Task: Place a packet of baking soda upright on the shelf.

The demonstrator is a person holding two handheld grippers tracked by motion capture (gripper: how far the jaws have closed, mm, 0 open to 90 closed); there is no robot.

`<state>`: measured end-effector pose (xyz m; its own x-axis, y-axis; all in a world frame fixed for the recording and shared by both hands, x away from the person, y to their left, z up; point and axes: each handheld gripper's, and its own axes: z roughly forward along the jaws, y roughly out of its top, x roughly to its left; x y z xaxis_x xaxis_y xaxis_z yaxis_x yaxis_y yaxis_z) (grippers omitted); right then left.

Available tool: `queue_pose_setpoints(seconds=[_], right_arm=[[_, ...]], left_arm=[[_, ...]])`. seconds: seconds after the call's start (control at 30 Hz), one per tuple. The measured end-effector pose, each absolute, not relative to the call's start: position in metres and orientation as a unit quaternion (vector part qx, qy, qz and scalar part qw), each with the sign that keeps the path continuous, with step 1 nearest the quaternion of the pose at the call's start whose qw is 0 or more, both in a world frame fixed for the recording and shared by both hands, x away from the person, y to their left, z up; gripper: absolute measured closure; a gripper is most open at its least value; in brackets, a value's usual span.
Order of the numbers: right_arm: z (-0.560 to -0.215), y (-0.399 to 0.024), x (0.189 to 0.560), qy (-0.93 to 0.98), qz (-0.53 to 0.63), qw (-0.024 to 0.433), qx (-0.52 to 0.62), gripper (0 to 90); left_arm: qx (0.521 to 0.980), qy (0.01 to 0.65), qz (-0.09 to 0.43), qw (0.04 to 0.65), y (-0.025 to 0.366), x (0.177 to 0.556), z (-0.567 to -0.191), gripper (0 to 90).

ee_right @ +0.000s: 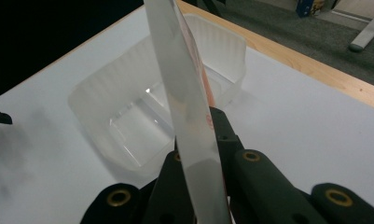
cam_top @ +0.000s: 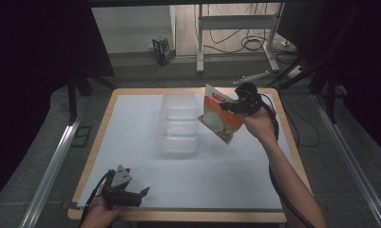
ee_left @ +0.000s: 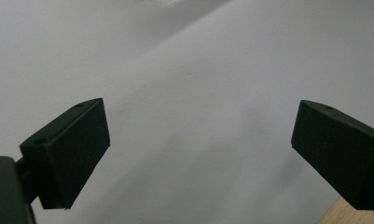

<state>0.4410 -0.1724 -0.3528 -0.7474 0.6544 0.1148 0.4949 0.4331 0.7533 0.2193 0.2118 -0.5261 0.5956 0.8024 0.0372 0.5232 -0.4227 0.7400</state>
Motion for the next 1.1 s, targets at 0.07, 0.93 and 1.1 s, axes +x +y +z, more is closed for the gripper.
queue_pose_setpoints(seconds=[0.07,0.93,1.1], right_arm=[[-0.351,-0.169,0.444,0.841,0.409,0.098,0.34,88.9],[-0.35,-0.105,0.486,0.86,0.393,0.097,0.31,88.9],[-0.35,-0.095,0.491,0.863,0.393,0.096,0.303,88.9]], left_arm=[[0.82,0.404,0.197,0.354,0.211,0.219,-0.526,4.3],[0.819,0.405,0.199,0.355,0.212,0.219,-0.526,4.3],[0.819,0.405,0.198,0.355,0.212,0.219,-0.526,4.2]])
